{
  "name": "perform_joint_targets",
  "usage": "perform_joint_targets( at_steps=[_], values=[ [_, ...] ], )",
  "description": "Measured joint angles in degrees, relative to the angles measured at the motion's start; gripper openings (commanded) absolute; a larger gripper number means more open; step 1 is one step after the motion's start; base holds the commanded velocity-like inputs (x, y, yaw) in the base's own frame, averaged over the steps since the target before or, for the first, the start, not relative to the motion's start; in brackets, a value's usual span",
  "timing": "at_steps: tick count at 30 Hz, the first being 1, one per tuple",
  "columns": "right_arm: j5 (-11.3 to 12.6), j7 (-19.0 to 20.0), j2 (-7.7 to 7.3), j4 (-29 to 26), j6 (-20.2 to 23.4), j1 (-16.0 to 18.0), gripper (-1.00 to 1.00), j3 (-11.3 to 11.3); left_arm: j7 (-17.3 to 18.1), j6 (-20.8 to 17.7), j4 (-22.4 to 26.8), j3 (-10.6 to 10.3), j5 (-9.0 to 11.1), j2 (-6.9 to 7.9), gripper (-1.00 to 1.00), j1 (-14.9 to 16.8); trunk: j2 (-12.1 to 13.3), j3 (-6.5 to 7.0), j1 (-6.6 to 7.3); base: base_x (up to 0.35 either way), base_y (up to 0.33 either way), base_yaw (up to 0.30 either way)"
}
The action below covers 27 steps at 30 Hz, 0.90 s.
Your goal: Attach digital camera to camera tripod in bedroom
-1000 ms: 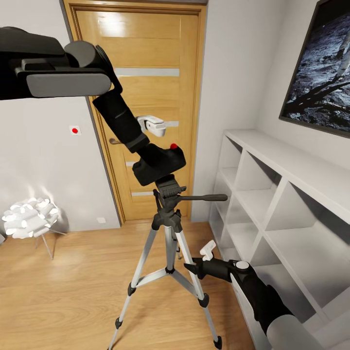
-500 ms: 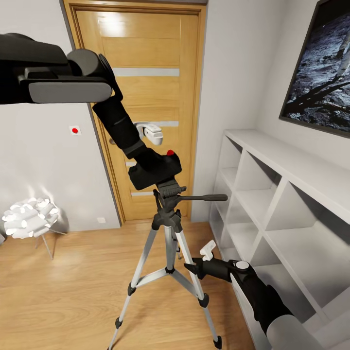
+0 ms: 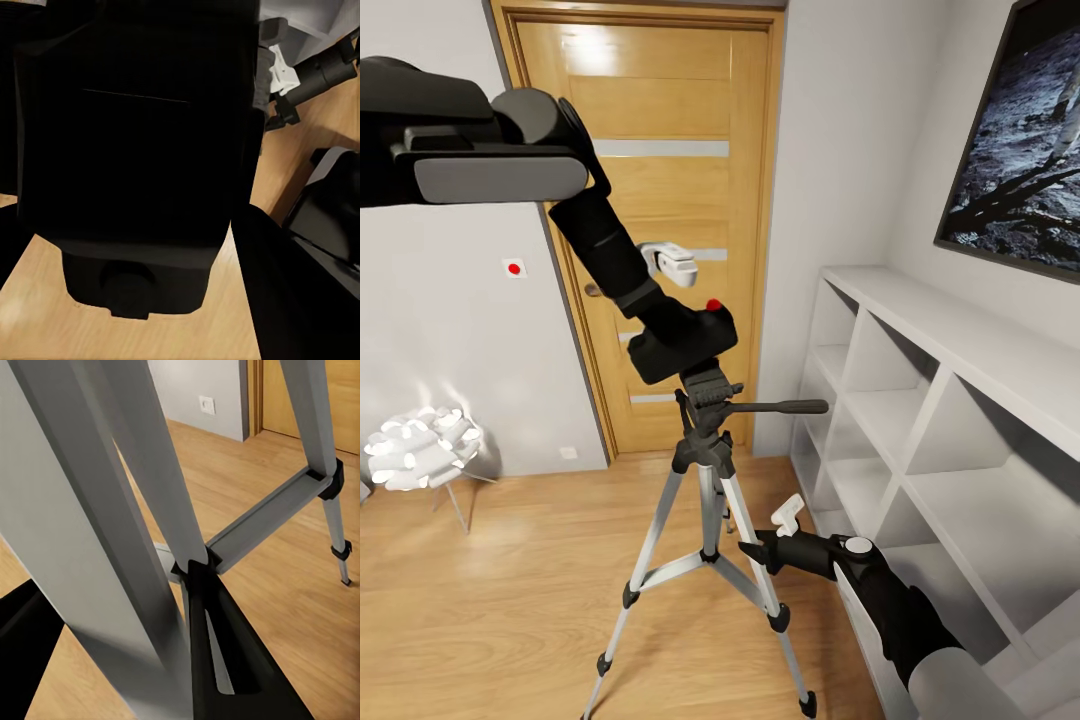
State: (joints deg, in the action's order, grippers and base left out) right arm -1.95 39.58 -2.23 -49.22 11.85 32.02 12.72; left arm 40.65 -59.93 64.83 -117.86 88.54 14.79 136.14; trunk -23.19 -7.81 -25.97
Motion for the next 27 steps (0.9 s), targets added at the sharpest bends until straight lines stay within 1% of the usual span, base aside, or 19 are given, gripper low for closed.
perform_joint_targets(
  at_steps=[4,11,15,21,27],
  values=[
    [0.0,0.0,0.0,0.0,0.0,0.0,-1.0,0.0,0.2,0.0,-0.2,0.1,0.1,-0.34,-1.0,0.0,0.0,0.0,0.0,0.0,0.0,0.0],
    [0.0,0.0,0.0,0.0,0.0,0.0,-1.0,0.0,1.5,0.0,-1.1,0.3,-0.3,-1.38,-1.0,0.1,0.0,0.0,0.0,0.0,0.0,0.0],
    [0.0,0.0,-0.01,0.0,0.0,0.0,-1.0,0.0,2.1,0.0,-1.4,0.3,-0.5,-1.69,-1.0,0.1,0.0,0.0,0.0,0.0,0.0,0.0],
    [0.0,0.0,-0.01,0.0,0.0,0.0,-1.0,0.0,3.4,0.0,-2.2,0.2,-0.6,-2.64,-1.0,0.1,0.0,0.0,0.0,0.0,0.0,0.0],
    [0.0,0.0,-0.01,0.0,0.0,0.0,-1.0,0.0,3.8,0.1,-2.8,-0.3,-0.7,-3.69,-1.0,0.1,0.0,0.0,0.0,0.0,0.0,0.0]
  ],
)
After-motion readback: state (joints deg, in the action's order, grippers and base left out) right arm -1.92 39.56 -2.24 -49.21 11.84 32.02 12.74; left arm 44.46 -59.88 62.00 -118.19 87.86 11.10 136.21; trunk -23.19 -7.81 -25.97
